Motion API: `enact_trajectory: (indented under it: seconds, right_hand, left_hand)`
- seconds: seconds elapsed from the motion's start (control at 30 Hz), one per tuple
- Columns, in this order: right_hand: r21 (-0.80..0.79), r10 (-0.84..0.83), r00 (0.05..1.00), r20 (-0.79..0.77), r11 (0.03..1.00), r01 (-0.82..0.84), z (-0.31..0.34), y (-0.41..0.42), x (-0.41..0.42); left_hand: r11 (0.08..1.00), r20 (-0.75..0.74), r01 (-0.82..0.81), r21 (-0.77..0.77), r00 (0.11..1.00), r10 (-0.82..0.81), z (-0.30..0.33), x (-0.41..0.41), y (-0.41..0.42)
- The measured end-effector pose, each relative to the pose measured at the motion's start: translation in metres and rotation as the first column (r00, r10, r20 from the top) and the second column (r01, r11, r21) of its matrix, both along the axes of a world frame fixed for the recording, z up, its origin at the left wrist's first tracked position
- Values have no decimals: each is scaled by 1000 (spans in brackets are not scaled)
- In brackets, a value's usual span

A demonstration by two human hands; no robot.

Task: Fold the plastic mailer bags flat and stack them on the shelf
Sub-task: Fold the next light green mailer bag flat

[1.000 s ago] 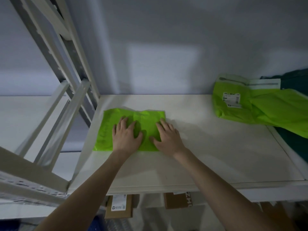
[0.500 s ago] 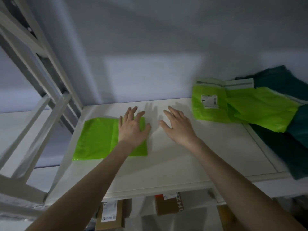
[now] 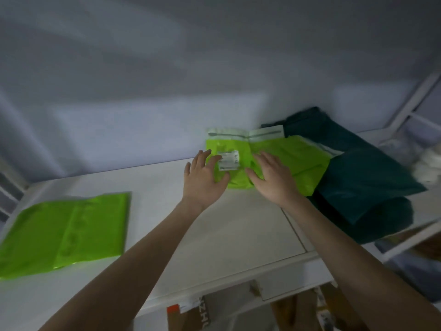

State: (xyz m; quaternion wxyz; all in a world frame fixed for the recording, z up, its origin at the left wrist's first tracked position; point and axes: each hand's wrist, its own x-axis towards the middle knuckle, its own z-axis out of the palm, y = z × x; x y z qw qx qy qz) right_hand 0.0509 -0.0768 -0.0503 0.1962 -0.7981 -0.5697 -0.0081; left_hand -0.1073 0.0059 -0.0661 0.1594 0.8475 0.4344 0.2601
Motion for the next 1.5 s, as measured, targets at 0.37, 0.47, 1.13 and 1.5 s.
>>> enact_trajectory:
  seconds: [0.37, 0.47, 1.13, 1.5]
  right_hand:
    - [-31, -107, 954, -280, 994, 103, -25, -34, 101]
    - [-37, -118, 936, -330, 993, 112, -32, -33, 111]
    - [108, -233, 788, -570, 929, 353, -46, -14, 135]
    - [272, 61, 406, -912, 831, 485, -21, 6, 119]
  left_hand:
    - [972, 13, 94, -217, 996, -94, -30, 112, -21]
    - [970, -30, 118, -211, 991, -127, -38, 130, -21]
    - [995, -112, 86, -56, 989, -92, -48, 190, -12]
    - [990, -66, 121, 70, 991, -116, -26, 181, -50]
